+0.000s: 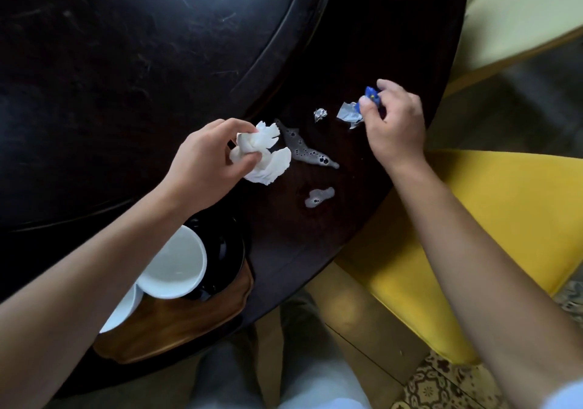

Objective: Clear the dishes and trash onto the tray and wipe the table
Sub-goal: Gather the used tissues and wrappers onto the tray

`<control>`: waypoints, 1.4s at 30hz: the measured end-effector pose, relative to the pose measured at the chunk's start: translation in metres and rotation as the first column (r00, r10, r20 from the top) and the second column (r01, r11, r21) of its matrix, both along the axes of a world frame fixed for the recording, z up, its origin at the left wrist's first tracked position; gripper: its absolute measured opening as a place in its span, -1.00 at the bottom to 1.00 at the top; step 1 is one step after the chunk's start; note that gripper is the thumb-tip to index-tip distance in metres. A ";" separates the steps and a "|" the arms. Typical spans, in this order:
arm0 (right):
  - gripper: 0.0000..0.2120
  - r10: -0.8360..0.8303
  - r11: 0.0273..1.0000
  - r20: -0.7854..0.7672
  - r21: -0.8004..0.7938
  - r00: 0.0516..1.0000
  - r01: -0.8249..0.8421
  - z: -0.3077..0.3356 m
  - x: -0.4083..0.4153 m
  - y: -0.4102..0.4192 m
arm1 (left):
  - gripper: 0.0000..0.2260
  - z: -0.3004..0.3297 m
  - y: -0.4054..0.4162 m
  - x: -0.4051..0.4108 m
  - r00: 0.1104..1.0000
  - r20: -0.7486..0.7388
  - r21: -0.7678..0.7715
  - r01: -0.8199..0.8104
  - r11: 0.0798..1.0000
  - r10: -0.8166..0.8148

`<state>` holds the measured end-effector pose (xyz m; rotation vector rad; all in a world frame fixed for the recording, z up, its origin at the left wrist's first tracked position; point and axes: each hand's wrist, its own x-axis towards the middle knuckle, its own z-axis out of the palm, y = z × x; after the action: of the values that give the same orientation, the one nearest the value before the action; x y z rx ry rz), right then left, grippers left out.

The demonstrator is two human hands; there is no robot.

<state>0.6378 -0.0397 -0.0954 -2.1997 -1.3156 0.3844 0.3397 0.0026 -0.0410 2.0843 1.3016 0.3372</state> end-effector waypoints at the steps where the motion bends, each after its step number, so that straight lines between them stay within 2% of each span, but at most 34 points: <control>1: -0.64 0.029 0.999 0.015 -0.038 0.999 -0.028 -0.006 0.000 0.004 | -0.69 0.001 0.000 0.000 1.000 0.014 -0.005 -0.021 1.000 0.021; 5: -0.67 0.028 0.996 0.041 -0.087 0.999 -0.024 -0.021 -0.006 0.004 | -0.70 0.005 -0.003 -0.004 0.995 0.054 -0.018 -0.078 0.997 0.079; 9: -0.79 0.025 0.994 0.074 -0.111 0.997 -0.017 -0.027 -0.007 0.000 | -0.71 0.008 -0.005 -0.005 0.986 0.081 -0.053 -0.141 0.989 0.145; 12: -0.85 0.001 0.997 0.055 -0.079 0.998 0.003 -0.026 -0.006 -0.001 | -0.71 0.007 -0.008 -0.004 0.975 0.110 -0.104 -0.184 0.977 0.195; 14: -0.77 0.002 0.997 0.038 -0.071 0.999 0.001 -0.023 -0.006 0.000 | -0.73 0.006 -0.009 -0.004 0.968 0.124 -0.125 -0.205 0.971 0.220; 18: -0.48 0.015 0.994 0.004 -0.106 1.000 -0.015 -0.018 -0.001 0.000 | -0.73 0.006 -0.010 -0.004 0.960 0.144 -0.150 -0.218 0.964 0.239; 22: -0.73 0.034 0.986 0.033 -0.165 0.999 -0.029 -0.017 -0.001 -0.001 | -0.73 0.008 -0.009 -0.008 0.960 0.142 -0.141 -0.222 0.965 0.242; 26: -0.75 -0.015 0.982 -0.104 -0.189 0.994 -0.005 -0.015 0.005 0.003 | -0.73 0.010 -0.010 -0.015 0.942 0.184 -0.156 -0.253 0.955 0.279; 28: -0.69 0.022 0.988 -0.167 -0.149 0.986 -0.047 -0.010 0.002 0.005 | -0.73 0.011 -0.012 -0.019 0.936 0.195 -0.171 -0.261 0.950 0.292; 31: -0.56 0.119 0.986 -0.177 -0.097 0.977 -0.138 -0.001 -0.011 0.014 | -0.74 0.013 -0.014 -0.022 0.931 0.204 -0.169 -0.271 0.947 0.303; 35: -0.43 0.255 0.943 -0.123 -0.190 0.959 -0.275 0.003 -0.028 0.032 | -0.74 0.018 -0.015 -0.026 0.928 0.226 -0.155 -0.267 0.951 0.298; 39: -0.45 0.279 0.919 -0.070 -0.269 0.958 -0.287 0.000 -0.035 0.040 | -0.76 0.022 -0.016 -0.031 0.911 0.265 -0.153 -0.283 0.947 0.315; 42: -0.58 0.282 0.911 -0.044 -0.300 0.958 -0.282 -0.002 -0.035 0.043 | -0.78 0.023 -0.015 -0.034 0.894 0.313 -0.159 -0.282 0.946 0.319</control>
<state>0.6023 0.0035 -0.0974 -2.2505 -1.6764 0.7416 0.3054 -0.0129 -0.0183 1.6412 1.3943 0.7082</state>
